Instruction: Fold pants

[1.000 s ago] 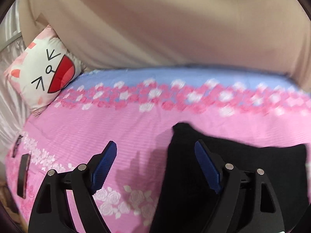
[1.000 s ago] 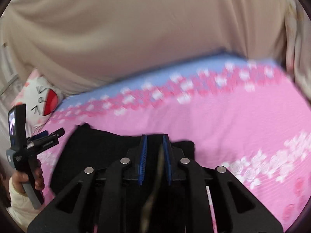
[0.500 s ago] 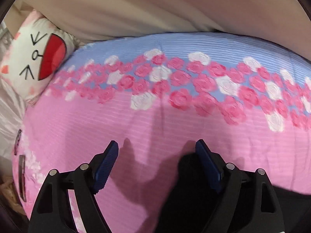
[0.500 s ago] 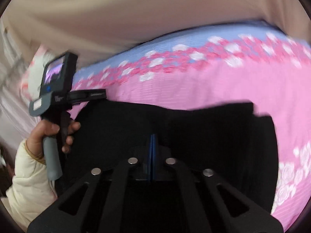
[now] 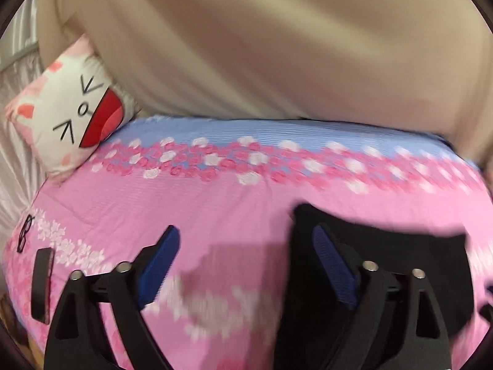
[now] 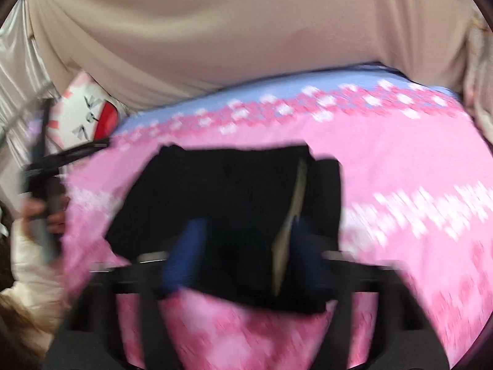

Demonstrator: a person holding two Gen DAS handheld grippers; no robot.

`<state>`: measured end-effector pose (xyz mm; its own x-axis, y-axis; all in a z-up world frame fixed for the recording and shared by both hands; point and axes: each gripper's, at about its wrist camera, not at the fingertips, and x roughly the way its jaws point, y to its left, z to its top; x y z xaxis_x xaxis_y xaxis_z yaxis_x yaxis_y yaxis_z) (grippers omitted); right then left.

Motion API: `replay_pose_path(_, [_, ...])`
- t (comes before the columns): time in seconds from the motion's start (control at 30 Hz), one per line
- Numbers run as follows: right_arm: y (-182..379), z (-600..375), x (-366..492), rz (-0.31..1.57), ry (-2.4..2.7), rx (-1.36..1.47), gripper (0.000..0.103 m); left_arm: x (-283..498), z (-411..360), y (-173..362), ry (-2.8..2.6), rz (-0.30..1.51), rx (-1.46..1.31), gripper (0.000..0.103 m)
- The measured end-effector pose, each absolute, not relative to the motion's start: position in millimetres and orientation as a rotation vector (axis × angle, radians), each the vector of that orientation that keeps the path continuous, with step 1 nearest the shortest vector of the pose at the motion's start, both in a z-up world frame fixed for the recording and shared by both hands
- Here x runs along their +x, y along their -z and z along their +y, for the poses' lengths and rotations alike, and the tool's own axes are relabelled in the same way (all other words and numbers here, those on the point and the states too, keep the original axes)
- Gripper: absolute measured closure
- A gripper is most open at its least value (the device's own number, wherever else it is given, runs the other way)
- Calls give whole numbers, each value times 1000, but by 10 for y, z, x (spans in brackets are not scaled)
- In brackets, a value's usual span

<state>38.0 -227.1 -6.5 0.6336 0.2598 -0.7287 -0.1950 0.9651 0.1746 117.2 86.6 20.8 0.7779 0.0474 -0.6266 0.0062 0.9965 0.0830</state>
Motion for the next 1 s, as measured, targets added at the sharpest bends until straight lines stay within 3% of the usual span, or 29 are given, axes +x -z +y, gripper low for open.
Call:
replay_pose_path(0.23, [392,-2468,154,898,-257,196,29,307,424,368,28,691,304,12])
replay_pose_path(0.27, [399,-2466,156,894,-266,204,40,269,384,448,30,703,310,12])
replay_pose_path(0.3, [397,-2459,159,889,-278,207,62,261,356,501,39,719,311,12])
replay_pose_path(0.33, [398,-2438,171,888,-297,205,77,264,340,554,54,733,305,12])
replay_pose_path(0.4, [433,-2384,191,904,-278,122,81,308,307,618,37,749,314,12])
replay_pose_path(0.67, [314,-2488,69,873,-277,186,77,351,468,706,-2,800,260,11])
replay_pose_path(0.77, [155,-2529,-69,831,-231,151,57,277,426,619,-35,766,299,11])
replay_pose_path(0.93, [61,-2562,-176,803,-205,167,57,269,392,572,-22,797,262,11])
replay_pose_path(1.0, [42,-2520,-195,794,-192,154,51,276,384,568,-13,810,244,11])
